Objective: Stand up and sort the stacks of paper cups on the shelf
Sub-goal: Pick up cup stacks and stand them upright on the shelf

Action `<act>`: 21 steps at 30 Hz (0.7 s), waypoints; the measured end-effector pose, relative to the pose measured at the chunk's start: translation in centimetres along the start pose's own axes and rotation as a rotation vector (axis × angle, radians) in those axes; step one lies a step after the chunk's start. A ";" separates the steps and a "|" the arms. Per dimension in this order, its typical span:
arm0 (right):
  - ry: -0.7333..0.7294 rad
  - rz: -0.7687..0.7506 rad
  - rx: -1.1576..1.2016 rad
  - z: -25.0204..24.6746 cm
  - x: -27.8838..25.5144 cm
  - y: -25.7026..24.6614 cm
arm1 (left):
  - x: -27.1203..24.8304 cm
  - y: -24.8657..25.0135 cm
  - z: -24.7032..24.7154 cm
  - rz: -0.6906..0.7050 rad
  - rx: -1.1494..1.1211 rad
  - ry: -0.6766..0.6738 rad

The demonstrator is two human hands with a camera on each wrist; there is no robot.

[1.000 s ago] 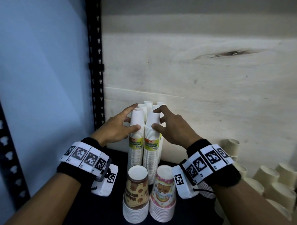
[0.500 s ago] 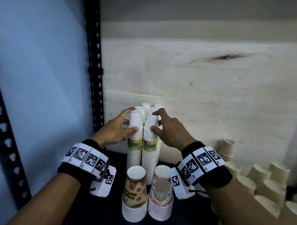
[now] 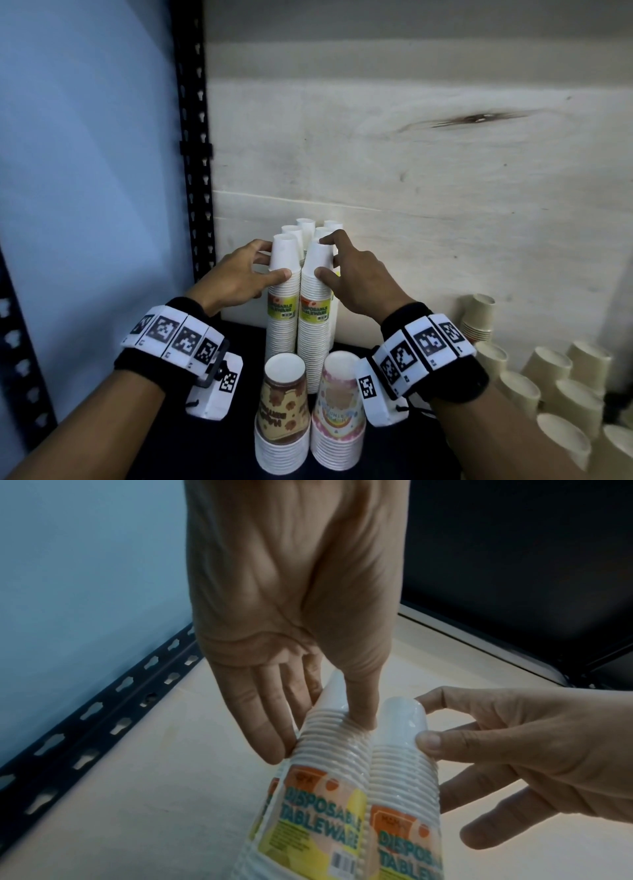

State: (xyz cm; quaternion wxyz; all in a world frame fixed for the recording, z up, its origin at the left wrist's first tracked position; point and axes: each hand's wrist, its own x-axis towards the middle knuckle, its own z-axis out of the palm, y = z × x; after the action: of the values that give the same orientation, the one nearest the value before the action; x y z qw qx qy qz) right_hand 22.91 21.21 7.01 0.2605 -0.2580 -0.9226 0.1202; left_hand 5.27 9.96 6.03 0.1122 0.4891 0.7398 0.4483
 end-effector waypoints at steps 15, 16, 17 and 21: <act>-0.154 0.058 0.036 -1.4 -0.5 -0.1 | -0.8 0.2 -0.6 -0.012 0.101 0.011; -0.212 0.063 0.034 -1.8 -0.7 0.0 | -1.0 0.3 -0.8 -0.009 0.154 0.023; -0.261 0.067 0.033 -2.3 -1.1 0.0 | -1.3 0.7 -1.0 -0.001 0.215 0.048; -0.338 0.096 0.007 -5.1 -2.8 0.2 | -2.5 2.9 -1.6 0.108 0.364 0.175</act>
State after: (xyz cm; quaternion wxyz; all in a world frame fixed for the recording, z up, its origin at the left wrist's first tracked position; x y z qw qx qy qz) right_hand 27.82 20.30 10.07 0.0968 -0.2768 -0.9394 0.1775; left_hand 7.42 7.34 8.52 -0.0667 0.4996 0.7881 0.3534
